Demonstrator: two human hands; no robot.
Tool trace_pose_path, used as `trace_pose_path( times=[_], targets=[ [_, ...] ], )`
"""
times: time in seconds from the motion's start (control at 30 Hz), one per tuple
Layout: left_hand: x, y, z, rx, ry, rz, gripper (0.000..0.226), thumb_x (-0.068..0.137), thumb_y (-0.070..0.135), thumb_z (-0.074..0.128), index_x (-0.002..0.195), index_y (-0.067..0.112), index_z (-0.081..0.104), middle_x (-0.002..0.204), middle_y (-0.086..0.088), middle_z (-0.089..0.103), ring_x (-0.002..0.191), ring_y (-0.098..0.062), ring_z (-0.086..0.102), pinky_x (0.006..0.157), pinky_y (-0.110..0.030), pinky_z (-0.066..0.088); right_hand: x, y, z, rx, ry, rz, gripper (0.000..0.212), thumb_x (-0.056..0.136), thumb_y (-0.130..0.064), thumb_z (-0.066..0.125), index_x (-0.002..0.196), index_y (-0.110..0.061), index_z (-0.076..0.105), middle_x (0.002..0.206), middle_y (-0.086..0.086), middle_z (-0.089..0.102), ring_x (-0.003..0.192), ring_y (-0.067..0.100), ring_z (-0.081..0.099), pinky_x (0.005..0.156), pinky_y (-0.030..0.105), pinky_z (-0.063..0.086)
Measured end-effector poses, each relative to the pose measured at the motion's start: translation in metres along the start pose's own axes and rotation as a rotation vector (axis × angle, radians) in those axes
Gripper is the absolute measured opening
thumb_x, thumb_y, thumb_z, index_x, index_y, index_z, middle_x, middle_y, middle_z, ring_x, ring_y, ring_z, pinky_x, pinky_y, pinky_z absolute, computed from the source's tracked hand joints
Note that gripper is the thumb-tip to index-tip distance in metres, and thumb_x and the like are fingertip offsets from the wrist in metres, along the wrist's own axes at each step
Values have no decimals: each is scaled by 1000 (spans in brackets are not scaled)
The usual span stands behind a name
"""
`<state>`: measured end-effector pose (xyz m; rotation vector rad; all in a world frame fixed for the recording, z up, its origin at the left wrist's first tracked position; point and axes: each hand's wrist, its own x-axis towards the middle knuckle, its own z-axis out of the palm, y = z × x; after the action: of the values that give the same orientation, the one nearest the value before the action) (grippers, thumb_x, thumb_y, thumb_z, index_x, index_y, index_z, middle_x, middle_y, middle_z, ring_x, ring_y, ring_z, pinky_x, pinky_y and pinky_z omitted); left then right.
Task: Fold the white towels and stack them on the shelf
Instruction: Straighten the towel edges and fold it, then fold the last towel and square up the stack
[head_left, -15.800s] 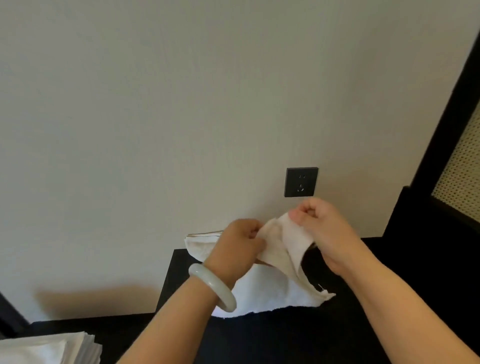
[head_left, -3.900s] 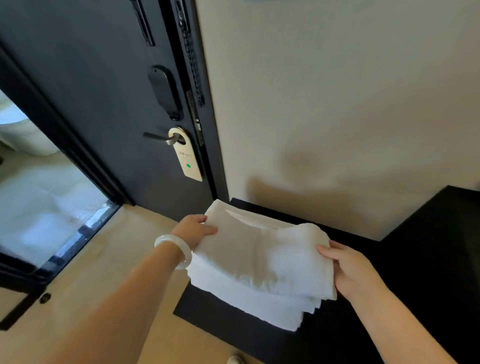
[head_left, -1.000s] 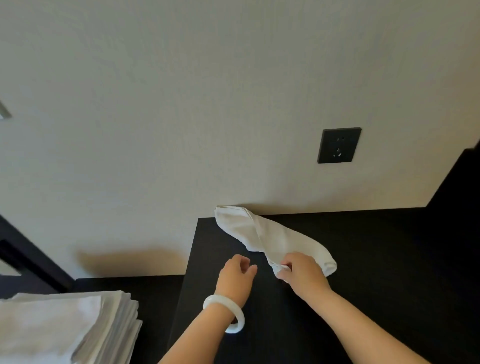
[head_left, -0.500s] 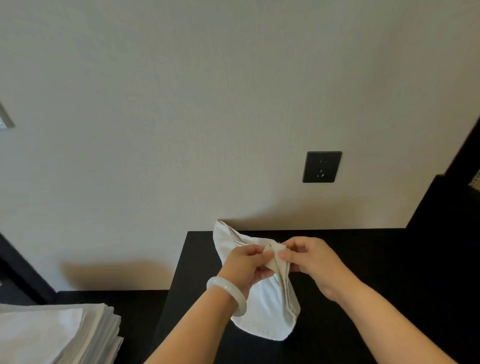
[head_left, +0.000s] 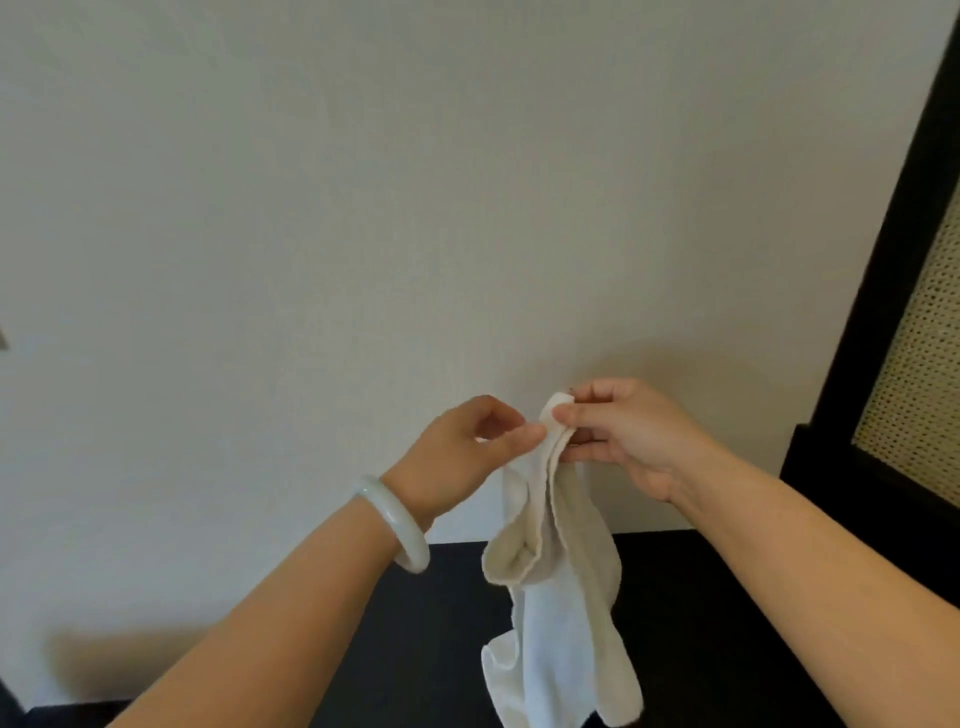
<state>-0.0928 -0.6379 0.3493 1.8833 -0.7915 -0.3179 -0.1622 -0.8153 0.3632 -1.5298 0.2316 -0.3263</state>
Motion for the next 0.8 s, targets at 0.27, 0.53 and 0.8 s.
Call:
trace_pose_path(
  times=[0.27,0.53,0.8],
  targets=[
    [3,-25,33,299,218,189,26,90,14,59,100,25,38,83,5,57,64,-7,54,54,-16,46,-1,-24,8,68,167,-218,24,89,16,57,91,-5,68,84,14,57,71,20,67,64,24,60],
    [-7,-67,22,569,219,392,31,89,3,46,94,33,42,93,12,46,74,-19,51,64,-22,43,19,-48,-19,-248,318,-404,24,84,13,66,90,-10,70,76,6,67,65,12,70,66,22,59],
    [2,-43,55,323,232,328,32,103,34,43,130,29,59,126,7,48,103,-7,55,89,-11,43,25,-31,-10,-253,329,-300,15,88,5,68,80,-7,67,70,8,67,52,12,68,57,24,59]
  ],
)
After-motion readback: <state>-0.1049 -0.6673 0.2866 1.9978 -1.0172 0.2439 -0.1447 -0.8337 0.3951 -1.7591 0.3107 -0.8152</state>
